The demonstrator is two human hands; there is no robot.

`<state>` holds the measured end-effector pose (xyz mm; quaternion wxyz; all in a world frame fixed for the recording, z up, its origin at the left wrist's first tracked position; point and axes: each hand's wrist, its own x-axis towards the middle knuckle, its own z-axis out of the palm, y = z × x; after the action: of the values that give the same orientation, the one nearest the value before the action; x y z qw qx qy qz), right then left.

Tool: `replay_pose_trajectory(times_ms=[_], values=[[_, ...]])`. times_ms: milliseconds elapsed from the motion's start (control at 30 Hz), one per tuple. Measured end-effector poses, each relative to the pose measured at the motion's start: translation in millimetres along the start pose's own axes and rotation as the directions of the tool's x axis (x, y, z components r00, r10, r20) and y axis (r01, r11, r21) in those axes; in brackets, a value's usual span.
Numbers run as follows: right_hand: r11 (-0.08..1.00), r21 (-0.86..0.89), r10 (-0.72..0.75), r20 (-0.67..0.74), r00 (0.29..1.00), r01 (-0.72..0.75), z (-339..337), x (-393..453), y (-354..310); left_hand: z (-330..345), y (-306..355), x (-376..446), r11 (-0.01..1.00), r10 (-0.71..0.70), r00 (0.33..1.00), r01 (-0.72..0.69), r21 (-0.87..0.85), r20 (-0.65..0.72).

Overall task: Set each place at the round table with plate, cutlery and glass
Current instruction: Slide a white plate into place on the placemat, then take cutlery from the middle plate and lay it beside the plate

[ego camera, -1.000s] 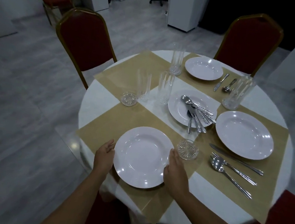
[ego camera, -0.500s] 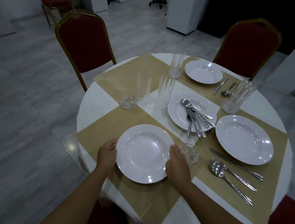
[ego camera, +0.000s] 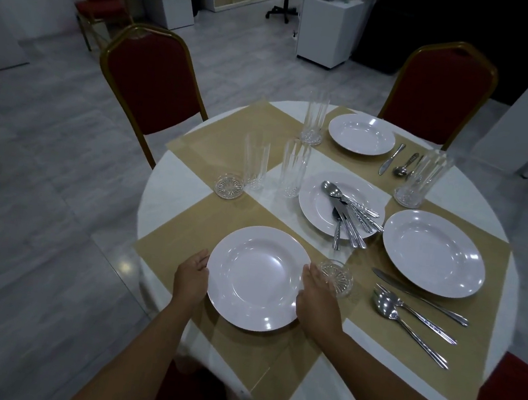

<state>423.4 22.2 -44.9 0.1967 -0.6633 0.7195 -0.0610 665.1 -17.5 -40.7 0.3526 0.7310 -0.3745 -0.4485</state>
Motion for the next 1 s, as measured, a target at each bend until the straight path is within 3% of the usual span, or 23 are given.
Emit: replay_pose_trajectory(times_ms=[267, 533, 633, 733, 900, 1000], values=[[0.997, 0.080, 0.011, -0.010, 1.000, -0.011, -4.4, 0.6, 2.1, -0.4, 8.2, -3.5, 0.992, 0.065, 0.998, -0.066, 0.111, 0.009], [0.967, 0.254, 0.103, -0.282, 0.954, -0.030, -46.8, 10.7, 20.1, 26.0, 50.1, 0.0, 0.908, 0.323, 0.944, -0.289, 0.303, -0.067], [0.976, 0.208, 0.127, -0.337, 0.933, -0.058, -64.2, 27.8, 41.8, 52.7, 74.6, 0.8, 0.878, 0.360, 0.933, -0.335, 0.341, -0.010], [0.973, 0.211, 0.167, -0.367, 0.915, -0.093, -86.4, 49.9, 64.3, 88.3, 99.3, 3.9, 0.870, 0.305, 0.949, -0.313, 0.380, 0.081], [0.975, 0.160, 0.199, -0.328, 0.924, -0.154, -113.9, 93.9, 98.9, 158.6, 126.8, 7.1, 0.781, 0.254, 0.929, -0.360, 0.510, 0.268], [0.984, 0.113, 0.168, -0.284, 0.944, -0.141, -125.1, 125.5, 119.5, 205.5, 138.8, 6.8, 0.754, 0.232, 0.930, -0.357, 0.552, 0.284]])
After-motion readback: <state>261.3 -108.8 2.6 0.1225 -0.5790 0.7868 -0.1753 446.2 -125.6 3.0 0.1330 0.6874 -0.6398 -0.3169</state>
